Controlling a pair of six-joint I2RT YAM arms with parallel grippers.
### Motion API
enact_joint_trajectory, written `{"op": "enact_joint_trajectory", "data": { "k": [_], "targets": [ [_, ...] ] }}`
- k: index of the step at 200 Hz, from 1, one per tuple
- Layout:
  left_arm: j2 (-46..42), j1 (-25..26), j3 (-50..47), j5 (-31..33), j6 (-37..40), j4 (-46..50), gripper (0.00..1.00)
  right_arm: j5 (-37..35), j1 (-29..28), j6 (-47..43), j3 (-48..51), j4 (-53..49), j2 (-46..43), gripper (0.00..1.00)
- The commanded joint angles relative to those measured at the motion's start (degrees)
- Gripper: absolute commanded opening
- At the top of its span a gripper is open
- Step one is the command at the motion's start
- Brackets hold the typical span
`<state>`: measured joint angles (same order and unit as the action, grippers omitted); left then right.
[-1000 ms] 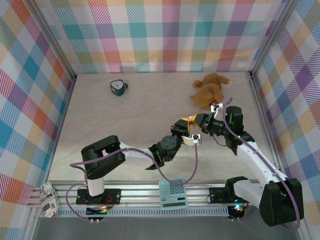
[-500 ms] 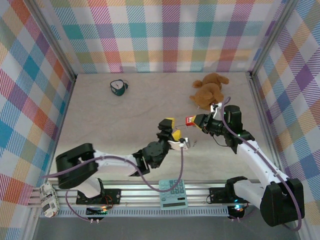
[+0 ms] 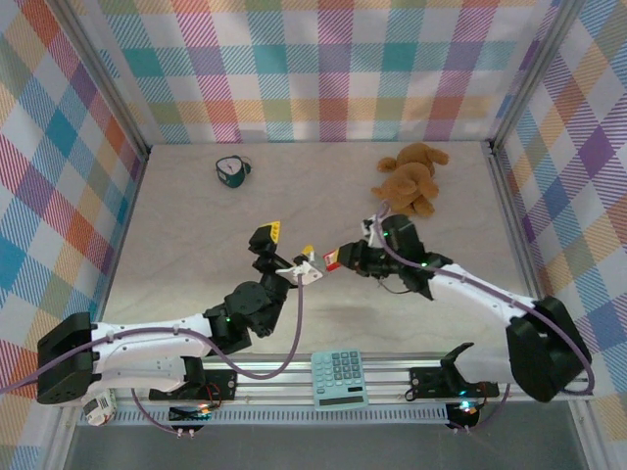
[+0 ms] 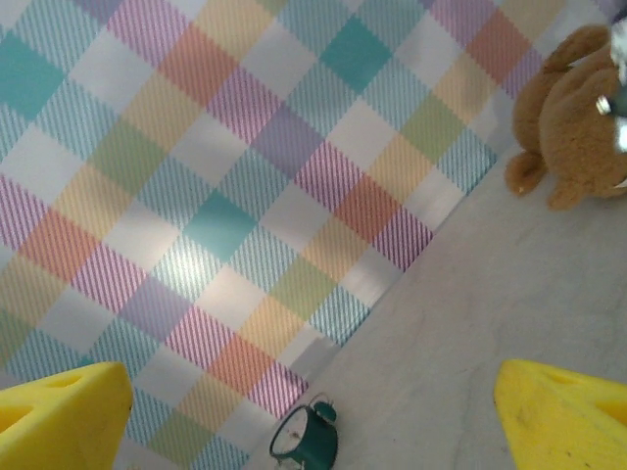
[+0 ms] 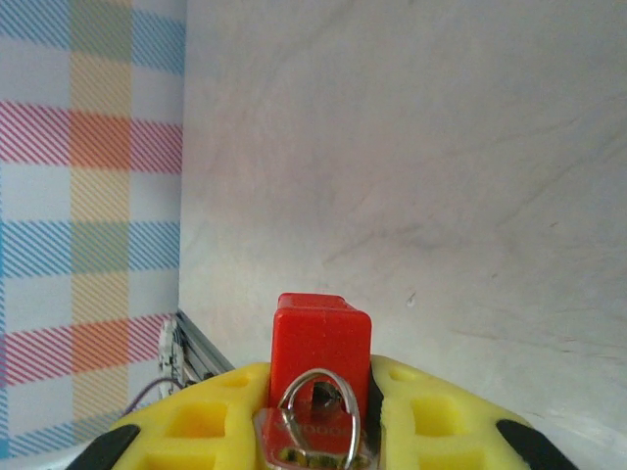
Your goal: Unlock with the key
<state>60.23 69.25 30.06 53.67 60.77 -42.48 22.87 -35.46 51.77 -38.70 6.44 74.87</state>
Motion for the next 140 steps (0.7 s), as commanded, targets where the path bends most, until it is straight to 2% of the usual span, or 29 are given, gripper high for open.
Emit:
{"op": "enact_joint_trajectory", "data": {
  "k": [1,36,63,140],
  "targets": [
    [-1.9,-1.1,-1.5,3.4,-4.1,4.0,0.94,-3.6,-2.4,2.0,-0.8,10.0,4.4,0.19],
    [-1.2,-2.9,-0.5,6.9,-7.7,5.8,0.93,-3.2,-2.5,2.4,-4.8,20.1,16.4,0.19],
    [-0.5,-3.8,0.5,8.7,-7.9,6.4,0.93,-1.6,-2.4,2.9,-10.2,22.8,24.4,0.19],
    [-1.0,-5.1,1.3,7.6,-12.4,12.0,0.92,-0.1,-0.2,6.1,-14.0,25.0,32.9,0.19]
  ]
}}
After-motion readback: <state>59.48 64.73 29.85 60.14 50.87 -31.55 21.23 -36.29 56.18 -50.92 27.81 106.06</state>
